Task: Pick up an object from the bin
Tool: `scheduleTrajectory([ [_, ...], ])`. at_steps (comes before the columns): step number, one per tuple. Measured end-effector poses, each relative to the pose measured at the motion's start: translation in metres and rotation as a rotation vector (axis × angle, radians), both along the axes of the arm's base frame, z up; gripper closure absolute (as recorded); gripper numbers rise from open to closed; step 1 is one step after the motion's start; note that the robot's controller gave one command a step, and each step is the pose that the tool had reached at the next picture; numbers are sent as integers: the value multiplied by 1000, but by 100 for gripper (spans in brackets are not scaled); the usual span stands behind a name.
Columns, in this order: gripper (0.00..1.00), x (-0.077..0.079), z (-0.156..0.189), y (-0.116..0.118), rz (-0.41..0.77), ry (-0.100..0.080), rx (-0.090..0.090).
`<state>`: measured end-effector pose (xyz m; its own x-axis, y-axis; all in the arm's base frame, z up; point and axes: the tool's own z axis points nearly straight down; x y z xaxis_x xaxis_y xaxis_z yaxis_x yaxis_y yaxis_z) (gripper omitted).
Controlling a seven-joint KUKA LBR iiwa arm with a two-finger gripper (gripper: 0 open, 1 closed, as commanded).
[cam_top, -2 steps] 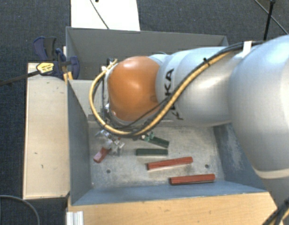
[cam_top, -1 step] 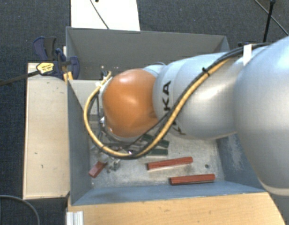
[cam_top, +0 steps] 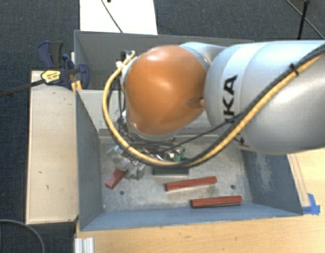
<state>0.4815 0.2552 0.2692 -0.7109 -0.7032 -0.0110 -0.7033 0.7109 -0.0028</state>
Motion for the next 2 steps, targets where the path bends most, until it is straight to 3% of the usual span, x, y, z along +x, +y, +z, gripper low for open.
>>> scheduleTrajectory([
  [1,100,23,-17,-15,29,5,-4],
  [2,100,17,-78,-18,10,14,-7],
])
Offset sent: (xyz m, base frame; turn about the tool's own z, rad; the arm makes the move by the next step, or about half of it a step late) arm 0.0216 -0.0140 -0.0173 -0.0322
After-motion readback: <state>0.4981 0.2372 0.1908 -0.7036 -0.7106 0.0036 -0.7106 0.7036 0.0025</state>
